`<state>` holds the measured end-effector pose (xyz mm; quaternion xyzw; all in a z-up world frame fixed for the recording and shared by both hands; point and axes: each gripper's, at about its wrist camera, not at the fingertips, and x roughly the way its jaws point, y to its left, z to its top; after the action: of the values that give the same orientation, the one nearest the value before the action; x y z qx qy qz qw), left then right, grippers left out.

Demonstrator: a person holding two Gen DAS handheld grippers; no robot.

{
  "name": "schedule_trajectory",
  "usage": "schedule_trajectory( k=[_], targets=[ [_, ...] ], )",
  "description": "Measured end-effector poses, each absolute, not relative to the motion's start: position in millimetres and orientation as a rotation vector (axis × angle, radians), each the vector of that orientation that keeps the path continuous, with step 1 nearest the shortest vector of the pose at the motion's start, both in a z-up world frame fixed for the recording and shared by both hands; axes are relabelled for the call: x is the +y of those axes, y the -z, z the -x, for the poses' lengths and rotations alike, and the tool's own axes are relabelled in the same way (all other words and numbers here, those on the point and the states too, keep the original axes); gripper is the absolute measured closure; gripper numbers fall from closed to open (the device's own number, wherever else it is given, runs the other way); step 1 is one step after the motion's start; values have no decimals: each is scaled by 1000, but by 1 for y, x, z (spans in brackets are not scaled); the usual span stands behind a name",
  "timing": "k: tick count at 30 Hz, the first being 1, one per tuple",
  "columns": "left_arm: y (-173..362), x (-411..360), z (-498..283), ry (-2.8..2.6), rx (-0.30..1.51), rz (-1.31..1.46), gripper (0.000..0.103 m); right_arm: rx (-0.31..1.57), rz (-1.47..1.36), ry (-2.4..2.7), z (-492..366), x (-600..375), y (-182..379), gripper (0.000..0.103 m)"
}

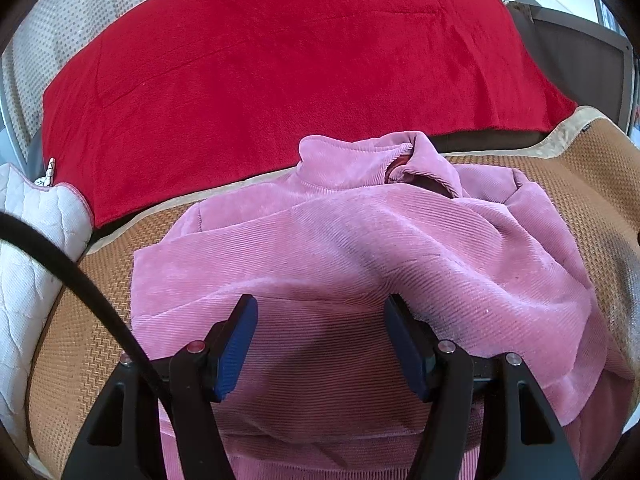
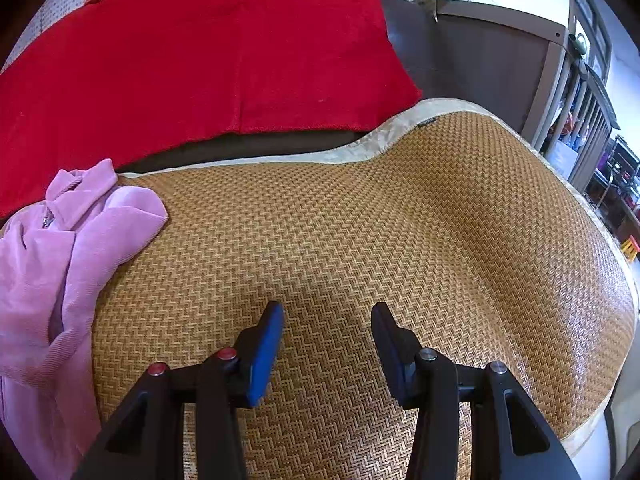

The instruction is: Fold large clothes

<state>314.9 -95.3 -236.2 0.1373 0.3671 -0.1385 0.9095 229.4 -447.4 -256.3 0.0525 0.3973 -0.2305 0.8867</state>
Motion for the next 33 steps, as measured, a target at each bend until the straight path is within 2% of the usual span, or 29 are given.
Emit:
schedule_trajectory(
  k=[3, 4, 6, 11, 19, 27, 33],
  targets=[
    [226, -86, -308, 300, 747, -278, 37, 823, -146, 420, -231, -442, 252, 53],
    [223, -83, -306, 295, 742, -279, 37, 816, -168, 380, -231, -438, 250, 51],
    [217, -69, -301, 278, 732, -279, 36, 794, -193, 321, -230, -430, 245, 39],
    [206, -25, -294, 234, 743, -249, 33, 776, -223, 182, -230, -404, 238, 33],
    [211, 54, -237, 189, 790, -225, 33, 784, -306, 40, -207, -360, 247, 32],
    [249, 115, -164, 213, 904, -195, 33, 834, -318, -90, -142, -327, 269, 32],
    [277, 140, -137, 280, 1023, -136, 33, 1034, -334, -221, -100, -309, 307, 30]
  ],
)
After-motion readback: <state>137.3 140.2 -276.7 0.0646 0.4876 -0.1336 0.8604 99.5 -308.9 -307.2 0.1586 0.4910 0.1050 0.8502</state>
